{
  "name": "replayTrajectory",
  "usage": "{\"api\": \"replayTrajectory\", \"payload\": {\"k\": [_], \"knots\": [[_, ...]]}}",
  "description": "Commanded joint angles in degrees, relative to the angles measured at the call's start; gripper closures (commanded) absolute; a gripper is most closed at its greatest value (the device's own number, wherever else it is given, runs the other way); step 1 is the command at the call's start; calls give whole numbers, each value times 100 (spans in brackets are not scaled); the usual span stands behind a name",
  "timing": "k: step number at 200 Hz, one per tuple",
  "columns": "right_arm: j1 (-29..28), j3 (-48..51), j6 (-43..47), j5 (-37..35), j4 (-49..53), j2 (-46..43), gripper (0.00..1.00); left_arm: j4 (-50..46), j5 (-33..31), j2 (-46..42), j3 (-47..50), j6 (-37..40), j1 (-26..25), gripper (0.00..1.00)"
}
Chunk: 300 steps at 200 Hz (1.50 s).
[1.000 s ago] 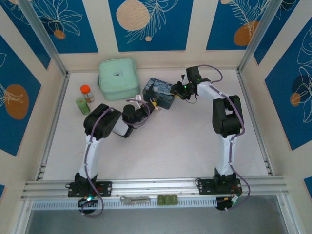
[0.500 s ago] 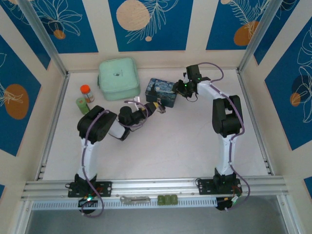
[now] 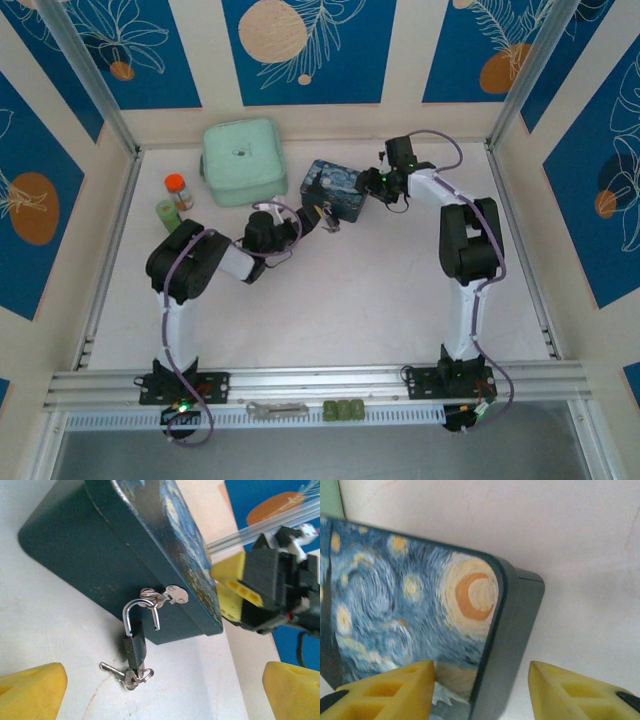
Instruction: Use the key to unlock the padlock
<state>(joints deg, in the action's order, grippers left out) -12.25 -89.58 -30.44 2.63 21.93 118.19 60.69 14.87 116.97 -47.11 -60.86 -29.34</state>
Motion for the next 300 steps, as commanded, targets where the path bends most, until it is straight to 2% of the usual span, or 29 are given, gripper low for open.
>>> {"api": "replayTrajectory", "payload": {"k": [1,28,53,80,109,163,228,300], "knots": [[-179,491,541,-186,188,-761,44,-1249,-499,-167,97,174,-55,0],[-696,1090,1177,-878,241,-1360,42,-1218,-320,-199,-23,131,157,0],[-1402,1285,1735,-1594,339,-1647,40,-1030,-291,-271,-61,72,305,0],[-2161,811,1755,-2378,854,-1185,39,-1003,-310,-369,-16,56,482,0],[-2577,404,1465,-3307,1072,-521,40,-617,-149,-322,155,-152,718,0],[-2581,-264,1512,-3936,1011,351,41,-101,120,-184,391,-359,873,0],[-2475,-544,1822,-4042,659,810,46,884,292,366,440,-996,913,0],[-2427,-429,1873,-3928,358,1020,51,673,304,204,387,-893,913,0]]}}
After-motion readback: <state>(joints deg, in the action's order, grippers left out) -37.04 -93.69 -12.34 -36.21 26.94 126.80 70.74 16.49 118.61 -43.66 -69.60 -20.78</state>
